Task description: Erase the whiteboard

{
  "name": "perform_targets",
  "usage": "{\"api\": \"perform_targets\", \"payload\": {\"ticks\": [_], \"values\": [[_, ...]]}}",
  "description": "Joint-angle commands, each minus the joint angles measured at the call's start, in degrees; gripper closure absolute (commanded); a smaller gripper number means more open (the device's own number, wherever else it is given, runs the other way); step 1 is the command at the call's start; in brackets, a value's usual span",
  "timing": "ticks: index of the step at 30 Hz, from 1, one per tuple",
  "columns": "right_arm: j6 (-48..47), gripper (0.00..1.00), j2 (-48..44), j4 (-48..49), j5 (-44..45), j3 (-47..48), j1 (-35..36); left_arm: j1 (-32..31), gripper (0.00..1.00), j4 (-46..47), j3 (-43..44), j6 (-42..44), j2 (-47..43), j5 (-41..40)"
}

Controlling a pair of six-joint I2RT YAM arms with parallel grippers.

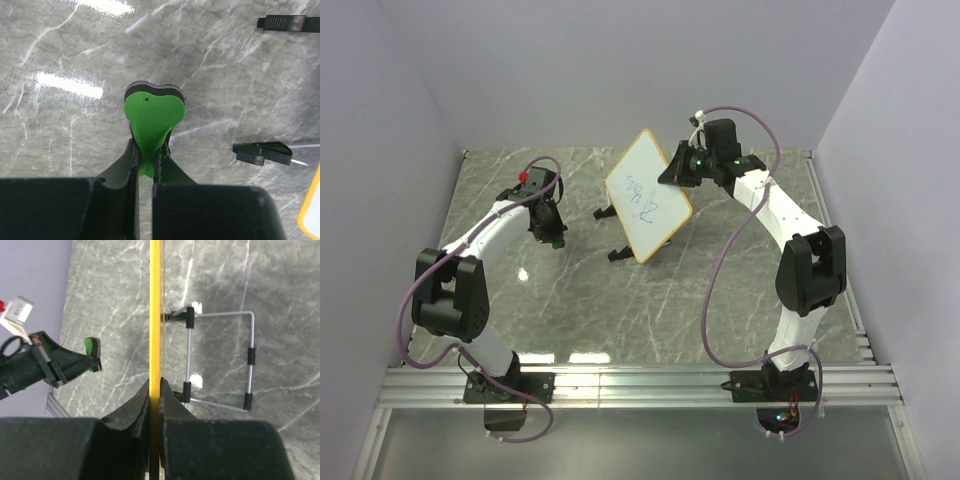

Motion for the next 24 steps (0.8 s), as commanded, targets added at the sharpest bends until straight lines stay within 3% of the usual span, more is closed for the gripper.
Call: {"api": "perform_targets", "payload": {"ticks": [1, 10, 24], "values": [[2.0, 1.0, -1.82, 4.33, -1.45, -0.54, 0.38, -0.37, 1.0, -0.81, 1.92, 0.55, -2.06, -1.17], [3.67, 1.0, -2.44, 7.41, -3.12, -6.96, 1.52, -0.72, 1.0, -1.07, 1.92, 0.11, -1.45, -1.6], [5.52, 1.0, 2.13, 7.5, -1.01, -5.82, 2.84, -1.42, 1.0, -2.48, 3.85, 0.37, -0.75, -1.96]]}}
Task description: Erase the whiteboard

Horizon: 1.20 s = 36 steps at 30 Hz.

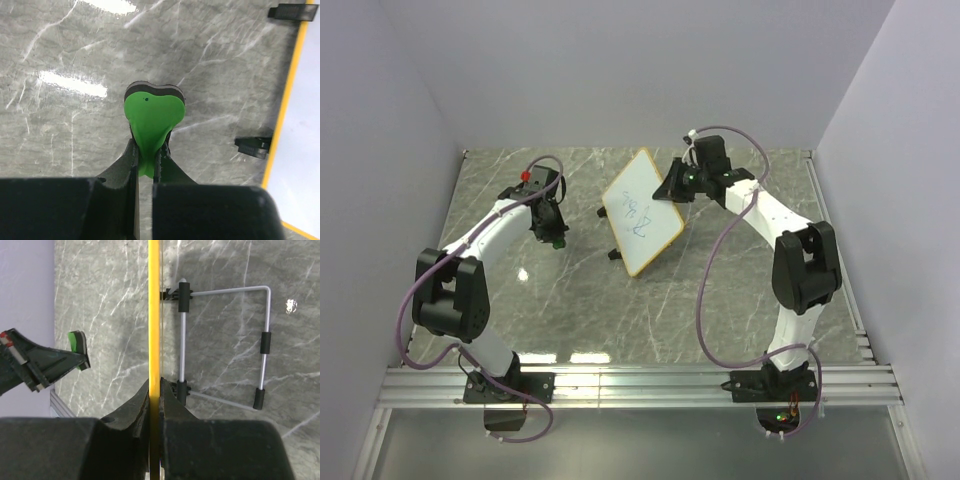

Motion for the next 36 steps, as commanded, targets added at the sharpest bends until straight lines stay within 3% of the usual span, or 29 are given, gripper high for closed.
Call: {"api": "perform_targets", "payload": {"ticks": [1, 2, 6, 9, 12, 17, 23, 25, 26, 29, 36], "values": [[1.61, 1.0, 0.69, 3.08, -1.36, 0.98, 1.2, -0.42, 1.0, -0.75, 3.13, 0.31, -0.66, -1.1], [1.61, 0.99, 0.6, 3.34, -1.27, 0.37, 1.29, -0.5, 1.0, -0.84, 3.31, 0.39, -0.57, -1.1], [1.52, 0.7, -0.37, 3.96, -1.01, -2.45, 1.64, -0.59, 1.0, -0.84, 3.75, 0.48, -0.22, -0.84], [0.99, 0.57, -1.16, 3.44, -0.57, -3.24, 1.73, -0.86, 1.0, -0.84, 4.27, 0.74, 0.04, -0.93], [0.12, 0.48, -2.39, 2.47, 0.92, -3.07, 1.73, -0.95, 1.0, -0.84, 4.8, 0.83, 0.57, -0.75], [-1.2, 0.46, -3.09, -0.25, 2.68, -1.66, 1.73, -1.73, 1.0, -0.84, 6.03, 1.01, 1.45, -0.66], [-2.52, 0.51, -5.2, -2.1, 4.7, -1.75, 0.85, -3.67, 1.0, -1.11, 9.37, 1.53, 3.03, -0.32], [-2.7, 0.62, -5.73, -1.93, 4.44, -2.89, -0.02, -4.72, 1.0, -0.41, 10.51, 1.71, 3.38, 0.38], [-2.61, 0.79, -5.9, -1.93, 4.35, -3.33, -0.38, -5.16, 1.0, -0.05, 10.86, 2.06, 3.56, 1.87], [-2.61, 1.0, -5.56, -1.75, 3.65, -4.65, -1.0, -7.18, 1.0, 1.88, 12.97, 2.67, 4.44, 5.38], [-2.96, 1.0, -5.11, -2.19, 2.24, -4.91, -1.09, -14.46, 1.0, 4.16, 23.16, 1.8, 11.02, 10.66]]}}
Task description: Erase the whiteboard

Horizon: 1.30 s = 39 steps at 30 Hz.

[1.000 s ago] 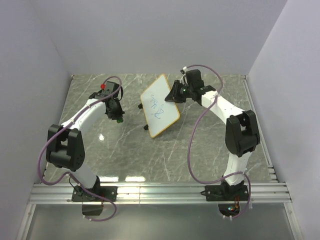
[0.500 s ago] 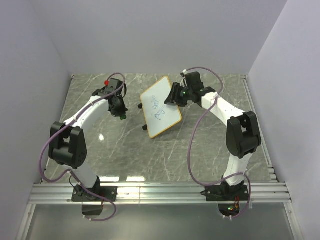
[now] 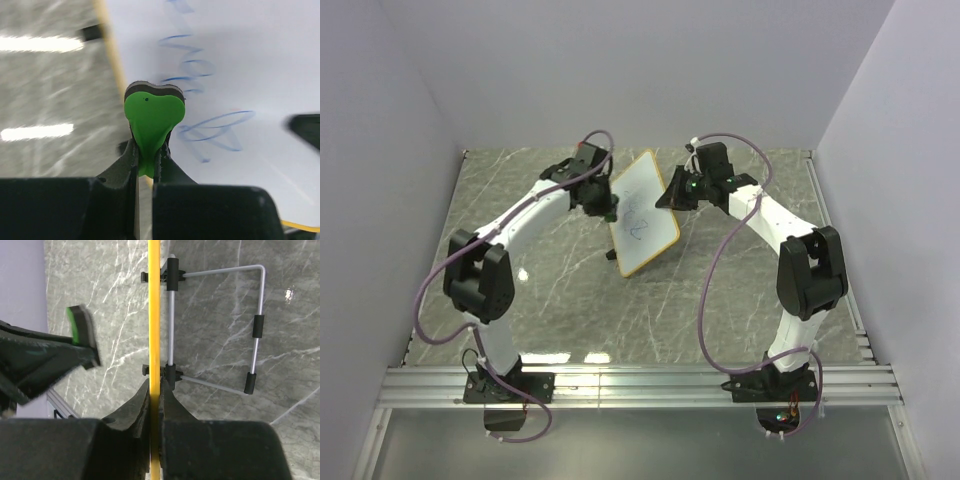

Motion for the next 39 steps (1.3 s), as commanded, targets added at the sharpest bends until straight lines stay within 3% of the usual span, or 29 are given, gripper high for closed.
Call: {"api": "perform_targets", "payload": {"ticks": [1, 7, 13, 26, 33, 39], "values": [[-2.63, 1.0, -2.19, -1.1, 1.3, -0.43, -0.74, -3.83, 1.0, 3.71, 6.86, 0.16, 3.83, 5.25], [-3.43, 1.0, -2.36, -2.42, 0.95, -0.7, -0.65, -8.66, 1.0, 7.49, 11.88, -1.07, 8.5, 9.99], [-3.87, 1.0, -2.71, -3.21, 0.43, -0.7, -0.65, -9.03, 1.0, 10.66, 7.67, -2.83, 9.56, 11.94], [-2.11, 1.0, -1.57, -2.33, -0.54, 0.79, -0.65, -8.15, 1.0, 19.79, -15.09, -2.12, 3.59, 16.5], [-1.23, 1.0, -0.6, -1.98, -1.16, 2.12, -0.56, -12.44, 1.0, 19.71, -14.75, -0.98, 1.04, 19.58], [-0.97, 1.0, -1.22, -1.89, -1.07, 1.59, -0.38, -12.98, 1.0, 17.08, -8.69, -0.28, 2.44, 21.16]]}}
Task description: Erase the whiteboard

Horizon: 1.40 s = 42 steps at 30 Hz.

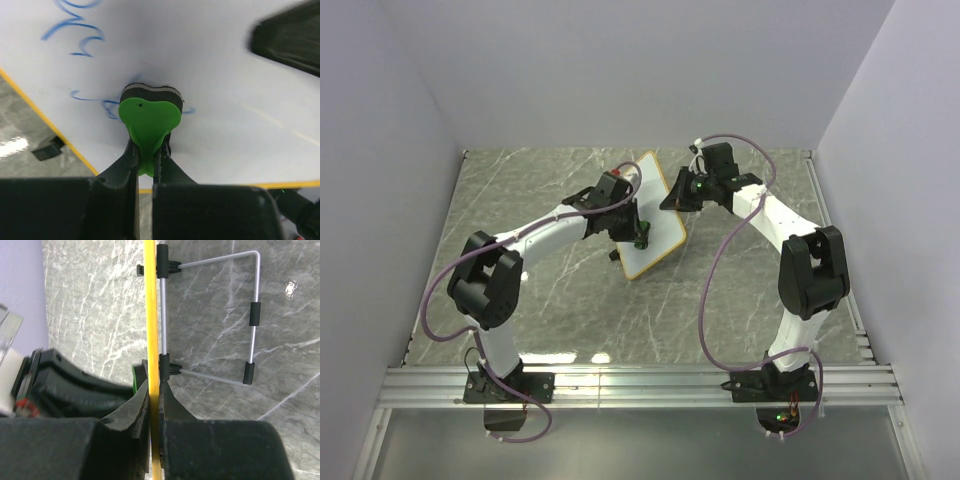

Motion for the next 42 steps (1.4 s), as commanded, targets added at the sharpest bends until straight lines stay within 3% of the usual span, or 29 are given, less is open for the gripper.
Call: {"api": "perform_targets", "payload": {"ticks": [1, 11, 21, 36, 42], "values": [[0.52, 1.0, -1.26, -0.73, 1.95, 1.9, 0.99, -4.35, 1.0, -0.81, 4.16, 0.49, 1.59, 9.71], [0.78, 1.0, -1.44, -0.47, 1.86, 1.46, 1.34, -4.26, 1.0, 0.51, 4.7, 0.13, 1.76, 11.13], [0.52, 1.0, -2.49, -0.21, 1.42, 0.4, 1.34, 3.99, 1.0, 5.17, -3.56, 0.57, 4.49, 11.21], [-0.19, 1.0, -2.67, 0.15, -0.43, -1.09, 1.69, 10.77, 1.0, 1.13, 5.48, 1.63, 15.2, 11.12], [-0.54, 1.0, -2.23, -0.03, -1.13, -1.18, 2.13, 10.86, 1.0, -2.2, 13.82, 3.38, 19.25, 11.03]]}}
